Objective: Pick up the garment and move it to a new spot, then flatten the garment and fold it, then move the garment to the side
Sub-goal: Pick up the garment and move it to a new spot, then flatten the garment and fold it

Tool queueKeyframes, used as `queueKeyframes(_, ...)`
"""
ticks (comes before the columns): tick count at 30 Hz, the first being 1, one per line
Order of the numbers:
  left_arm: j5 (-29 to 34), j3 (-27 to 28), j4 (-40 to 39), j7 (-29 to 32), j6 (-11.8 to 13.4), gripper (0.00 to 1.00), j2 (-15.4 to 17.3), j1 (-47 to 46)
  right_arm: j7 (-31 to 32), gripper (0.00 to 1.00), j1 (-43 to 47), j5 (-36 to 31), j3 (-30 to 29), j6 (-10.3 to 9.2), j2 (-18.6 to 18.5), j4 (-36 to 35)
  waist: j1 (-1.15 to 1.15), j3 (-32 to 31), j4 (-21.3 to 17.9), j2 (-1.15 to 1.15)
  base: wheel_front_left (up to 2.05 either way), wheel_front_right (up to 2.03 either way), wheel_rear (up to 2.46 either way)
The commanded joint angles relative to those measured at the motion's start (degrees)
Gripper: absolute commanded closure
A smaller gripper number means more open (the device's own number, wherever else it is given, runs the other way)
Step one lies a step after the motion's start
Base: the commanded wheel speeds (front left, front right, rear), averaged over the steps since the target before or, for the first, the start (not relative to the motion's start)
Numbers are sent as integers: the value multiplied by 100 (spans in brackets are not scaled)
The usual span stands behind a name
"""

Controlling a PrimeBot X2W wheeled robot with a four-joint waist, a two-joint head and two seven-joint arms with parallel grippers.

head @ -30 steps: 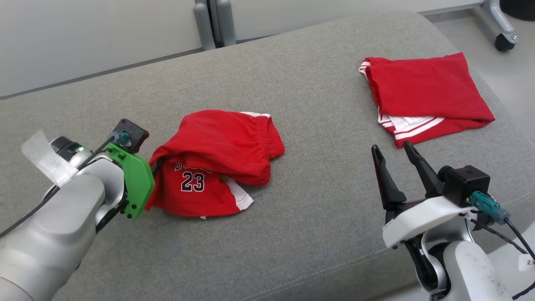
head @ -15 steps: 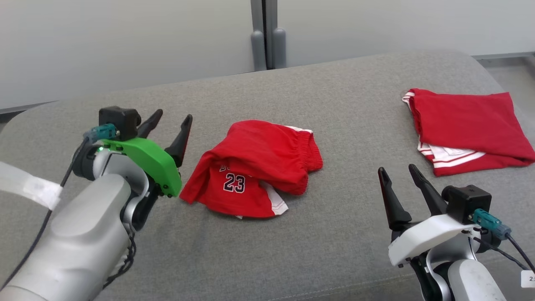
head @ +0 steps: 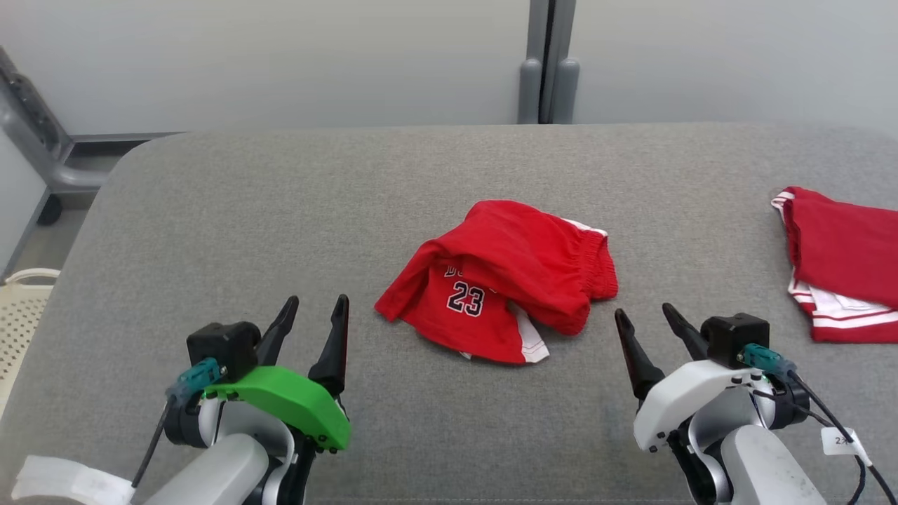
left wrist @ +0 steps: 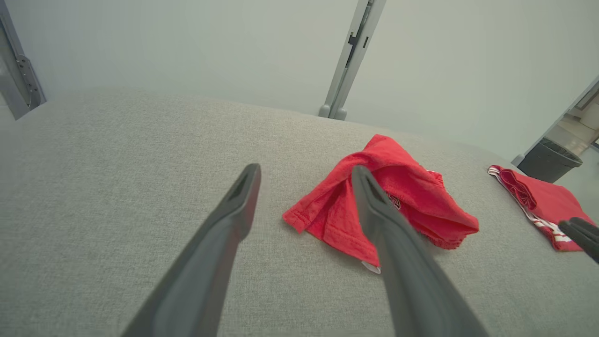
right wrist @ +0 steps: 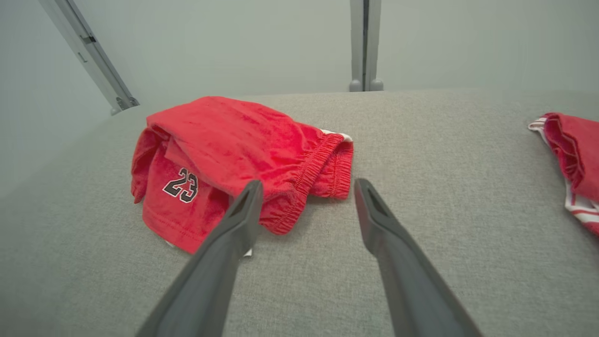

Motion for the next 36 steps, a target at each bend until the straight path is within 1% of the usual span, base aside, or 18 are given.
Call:
queueKeyframes(1, 71, 59, -97, -43, 91, 0, -17, 156, -64, 0, -122, -26, 1, -3, -33, 181, 0, 115, 299, 0, 0, 0, 0)
queueKeyframes(4, 300, 202, -418, -43, 263, 0, -81, 363, -157, 0, -388, 102, 48, -3, -83, 730, 0, 226, 514, 0, 0, 0, 0)
queueKeyframes(8, 689, 318, -700, -41, 403, 0, -120, 548, -313, 0, -770, 233, 163, -3, -155, 1419, 0, 407, 791, 0, 0, 0, 0)
queueKeyframes(12, 999, 371, -888, -42, 467, 0, -199, 594, -485, 0, -1120, 296, 383, -3, -242, 2071, 0, 566, 996, 0, 0, 0, 0)
queueKeyframes(19, 1220, 394, -1002, -36, 398, 0, -323, 608, -771, 0, -1591, 317, 581, -3, -303, 3073, 0, 749, 1199, 0, 0, 0, 0)
queueKeyframes(23, 1272, 423, -1021, -37, 389, 0, -346, 627, -914, 0, -1751, 287, 601, -3, -307, 3386, 0, 787, 1205, 0, 0, 0, 0)
queueKeyframes(24, 1285, 439, -1029, -37, 381, 0, -356, 635, -962, 16, -1810, 284, 591, -3, -323, 3476, 0, 793, 1197, 0, 0, 0, 0)
queueKeyframes(25, 1300, 456, -1036, -37, 383, 0, -362, 645, -1005, 57, -1863, 269, 593, -3, -344, 3549, 0, 795, 1183, 0, 0, 0, 0)
queueKeyframes(27, 1301, 497, -1050, -37, 361, 0, -381, 670, -1074, 81, -1951, 274, 617, -3, -359, 3675, 0, 789, 1139, 0, 0, 0, 0)
queueKeyframes(28, 1299, 517, -1051, -37, 357, 0, -386, 686, -1102, 100, -1995, 282, 622, -3, -375, 3717, 0, 781, 1109, 0, 0, 0, 0)
queueKeyframes(33, 1325, 550, -1034, -37, 329, 0, -431, 755, -1201, 100, -2226, 402, 649, -3, -491, 3752, 0, 707, 910, 0, 0, 0, 0)
queueKeyframes(34, 1332, 558, -1021, -36, 307, 0, -454, 784, -1219, 100, -2327, 395, 682, -3, -634, 3693, 0, 672, 822, 0, 0, 0, 0)
queueKeyframes(36, 1338, 550, -1000, -36, 284, 0, -478, 817, -1188, 100, -2425, 412, 703, -3, -781, 3626, 0, 644, 739, 0, 0, 0, 0)
